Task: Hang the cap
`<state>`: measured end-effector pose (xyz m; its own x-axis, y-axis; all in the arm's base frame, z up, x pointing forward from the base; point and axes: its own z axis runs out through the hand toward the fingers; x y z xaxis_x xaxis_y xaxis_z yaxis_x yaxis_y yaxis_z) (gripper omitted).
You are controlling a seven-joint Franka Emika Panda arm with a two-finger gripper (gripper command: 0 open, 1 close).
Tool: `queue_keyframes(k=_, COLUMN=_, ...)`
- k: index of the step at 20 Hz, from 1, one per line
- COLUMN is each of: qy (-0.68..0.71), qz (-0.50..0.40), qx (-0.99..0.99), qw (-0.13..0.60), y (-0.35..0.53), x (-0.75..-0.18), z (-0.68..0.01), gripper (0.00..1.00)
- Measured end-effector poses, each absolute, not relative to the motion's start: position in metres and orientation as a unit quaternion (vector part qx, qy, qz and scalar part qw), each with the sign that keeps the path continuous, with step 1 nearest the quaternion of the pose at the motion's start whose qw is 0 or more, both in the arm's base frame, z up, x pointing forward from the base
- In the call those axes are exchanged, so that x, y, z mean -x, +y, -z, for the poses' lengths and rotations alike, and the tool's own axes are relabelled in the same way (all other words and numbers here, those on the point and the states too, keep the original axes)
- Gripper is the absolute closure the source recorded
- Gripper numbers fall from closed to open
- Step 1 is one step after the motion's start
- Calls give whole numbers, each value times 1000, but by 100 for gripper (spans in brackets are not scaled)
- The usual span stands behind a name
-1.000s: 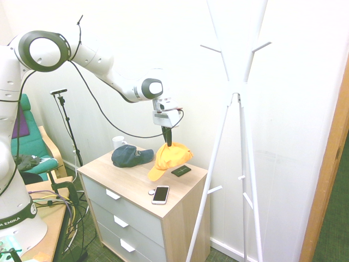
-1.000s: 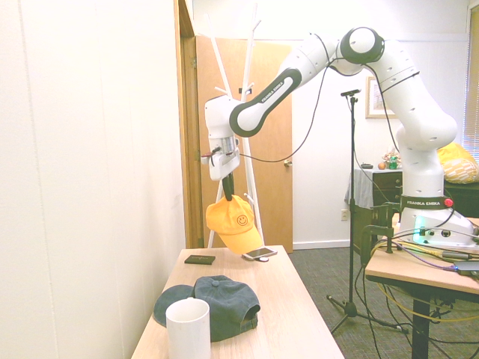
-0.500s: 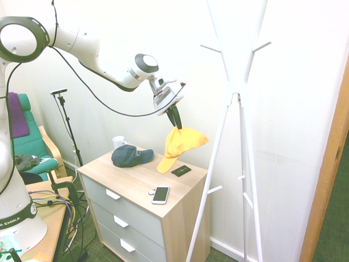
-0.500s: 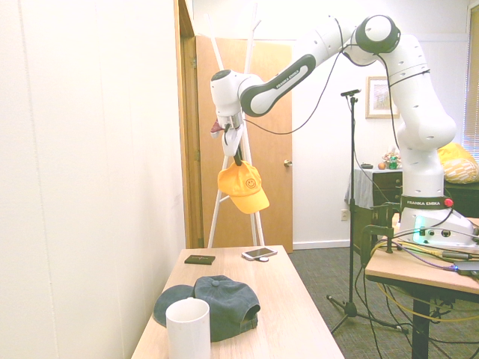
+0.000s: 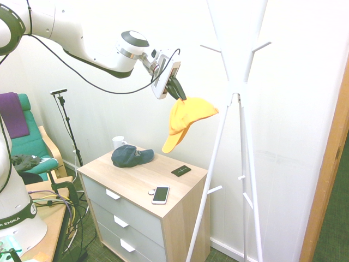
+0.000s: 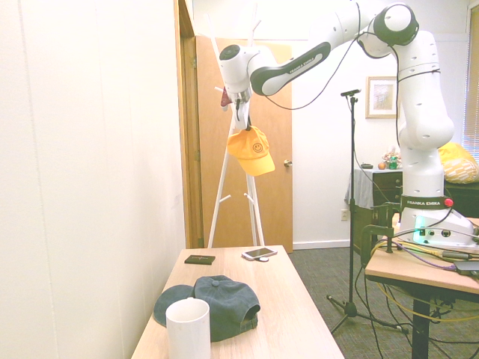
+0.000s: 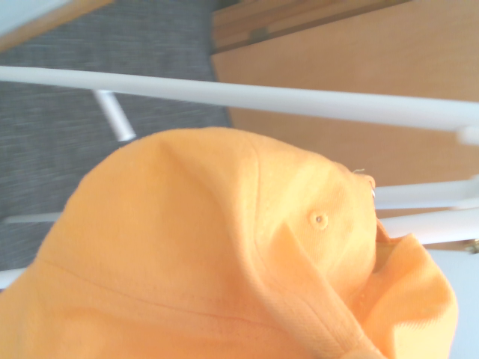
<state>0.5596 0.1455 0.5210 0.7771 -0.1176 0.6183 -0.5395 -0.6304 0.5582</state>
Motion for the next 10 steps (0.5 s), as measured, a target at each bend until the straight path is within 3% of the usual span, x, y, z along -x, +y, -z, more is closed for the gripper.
queue_keyframes(k=10, qy=-147, qz=-335, qx=-802, qw=472, y=162, x=-550, z=-547, gripper=100)
